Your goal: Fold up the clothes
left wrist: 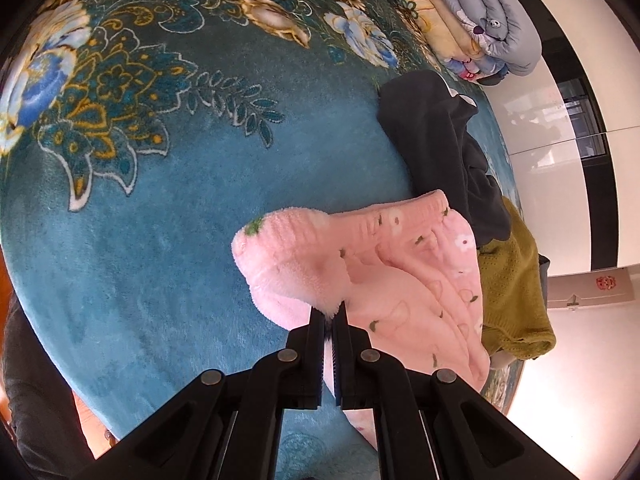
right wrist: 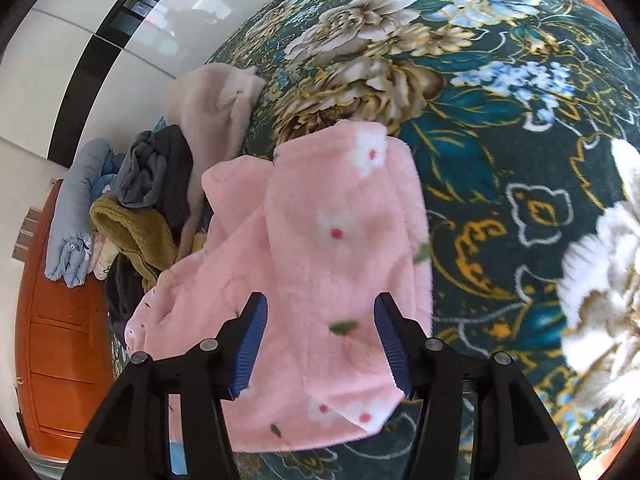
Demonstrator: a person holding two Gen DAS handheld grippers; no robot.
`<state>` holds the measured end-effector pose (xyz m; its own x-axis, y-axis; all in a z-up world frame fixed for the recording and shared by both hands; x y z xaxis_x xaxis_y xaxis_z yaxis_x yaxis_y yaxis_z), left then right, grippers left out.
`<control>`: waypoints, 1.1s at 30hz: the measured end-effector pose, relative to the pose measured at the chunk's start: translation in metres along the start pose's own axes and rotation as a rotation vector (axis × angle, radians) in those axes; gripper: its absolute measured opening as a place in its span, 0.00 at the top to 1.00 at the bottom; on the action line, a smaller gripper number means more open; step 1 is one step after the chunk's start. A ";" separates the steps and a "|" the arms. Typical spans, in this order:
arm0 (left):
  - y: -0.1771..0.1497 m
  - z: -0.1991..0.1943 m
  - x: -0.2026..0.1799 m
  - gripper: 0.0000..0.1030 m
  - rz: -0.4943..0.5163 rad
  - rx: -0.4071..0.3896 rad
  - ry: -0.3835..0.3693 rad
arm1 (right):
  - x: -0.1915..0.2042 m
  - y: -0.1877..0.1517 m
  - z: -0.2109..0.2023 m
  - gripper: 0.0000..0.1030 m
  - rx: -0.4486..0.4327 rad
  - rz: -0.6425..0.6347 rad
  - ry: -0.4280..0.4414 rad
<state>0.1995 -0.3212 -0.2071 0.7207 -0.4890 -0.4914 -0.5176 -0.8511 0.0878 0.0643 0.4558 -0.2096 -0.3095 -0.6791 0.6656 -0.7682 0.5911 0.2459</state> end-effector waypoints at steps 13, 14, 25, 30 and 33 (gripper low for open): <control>0.020 -0.049 -0.025 0.97 0.012 -0.159 -0.082 | 0.016 0.047 -0.036 0.93 -0.106 0.082 0.004; 0.022 -0.060 -0.029 0.97 0.026 -0.186 -0.103 | 0.028 0.054 -0.057 0.94 -0.150 0.046 0.049; 0.010 -0.041 0.011 0.97 0.086 -0.169 0.005 | -0.049 0.005 -0.148 0.94 -0.244 -0.024 0.005; -0.006 -0.006 0.055 0.97 -0.031 -0.075 0.072 | -0.157 -0.056 -0.102 0.94 -0.111 0.261 -0.135; -0.007 -0.007 0.055 0.97 -0.028 -0.075 0.070 | -0.164 -0.057 -0.110 0.94 -0.111 0.261 -0.136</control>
Point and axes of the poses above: each gripper's, at about its wrist camera, not at the fingertips, and z roughly the way its jaws point, x to its left, y to its top, the point moved 2 cm from there along z, roughly the way its jaws point, and after that the axes turned 8 degrees about y, right-handed, at the moved point
